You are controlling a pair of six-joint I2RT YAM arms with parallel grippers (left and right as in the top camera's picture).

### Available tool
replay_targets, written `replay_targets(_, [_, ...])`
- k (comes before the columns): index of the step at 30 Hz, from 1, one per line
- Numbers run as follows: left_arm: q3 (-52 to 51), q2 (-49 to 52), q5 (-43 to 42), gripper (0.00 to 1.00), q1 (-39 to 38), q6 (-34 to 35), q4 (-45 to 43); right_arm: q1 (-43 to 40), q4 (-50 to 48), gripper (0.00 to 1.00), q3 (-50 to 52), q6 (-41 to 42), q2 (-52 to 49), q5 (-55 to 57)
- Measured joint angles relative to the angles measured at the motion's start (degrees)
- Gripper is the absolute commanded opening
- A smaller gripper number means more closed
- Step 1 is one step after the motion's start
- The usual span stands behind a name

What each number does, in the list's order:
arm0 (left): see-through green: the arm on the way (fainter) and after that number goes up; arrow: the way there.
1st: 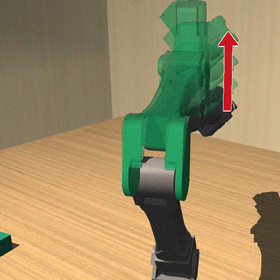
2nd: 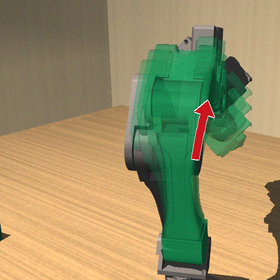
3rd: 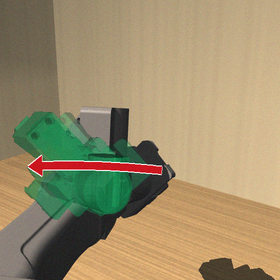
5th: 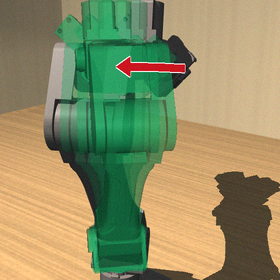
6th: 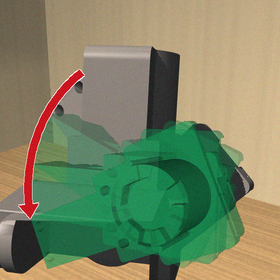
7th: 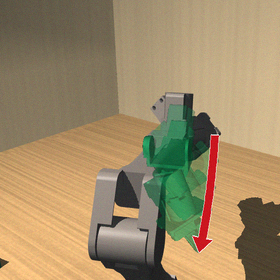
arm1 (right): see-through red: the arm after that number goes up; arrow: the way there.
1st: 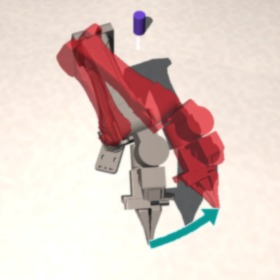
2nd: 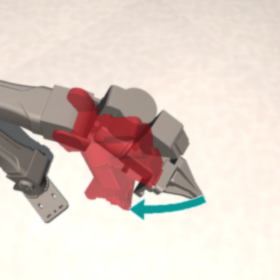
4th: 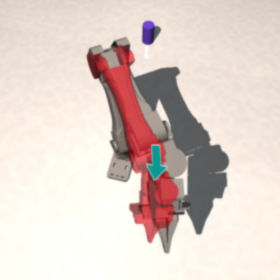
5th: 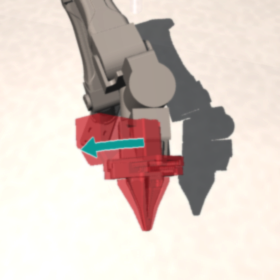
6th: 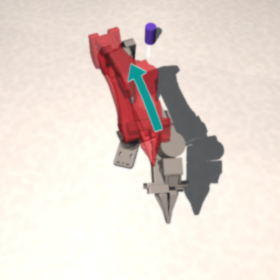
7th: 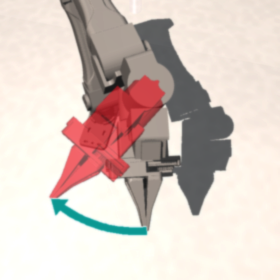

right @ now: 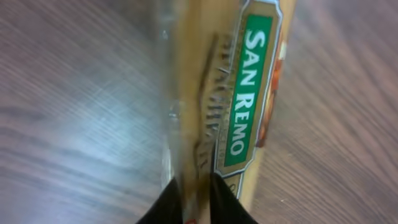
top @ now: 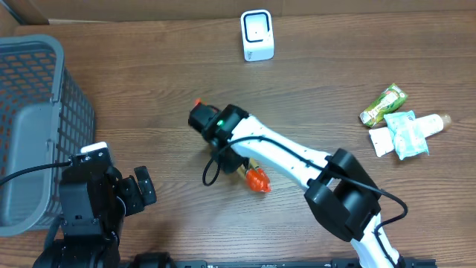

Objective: Scan the item barcode

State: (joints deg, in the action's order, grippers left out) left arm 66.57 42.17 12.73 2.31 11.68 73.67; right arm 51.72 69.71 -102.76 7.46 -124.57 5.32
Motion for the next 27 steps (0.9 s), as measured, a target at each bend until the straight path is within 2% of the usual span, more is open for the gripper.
replay_targets(2, [0.0, 0.0, -0.02, 1.0, 0.0, 0.0, 0.0, 0.15, 0.17, 0.26, 0.02, 0.15, 0.0, -1.46])
replay_targets(5, [0.0, 0.0, 0.0, 0.99, 0.0, 0.0, 0.0, -0.7, 1.33, 0.39, 0.02, -0.04, 0.0, -3.82])
replay_targets(10, [0.0, 0.0, -0.02, 1.0, 0.0, 0.0, 0.0, -6.6, 5.11, 0.74, -3.06, -3.1, 0.04, -11.1])
replay_targets(15, [0.0, 0.0, -0.02, 1.0, 0.0, 0.0, 0.0, -13.73, 4.46, 0.89, -5.92, -6.23, 1.25, -18.08])
replay_targets(20, [0.0, 0.0, -0.02, 1.0, 0.0, 0.0, 0.0, -19.1, 2.12, 0.96, -4.98, -10.19, 1.62, -27.65])
replay_targets(27, [0.0, 0.0, -0.02, 1.0, 0.0, 0.0, 0.0, -17.2, -2.25, 1.0, 2.16, -13.92, 1.05, -35.28])
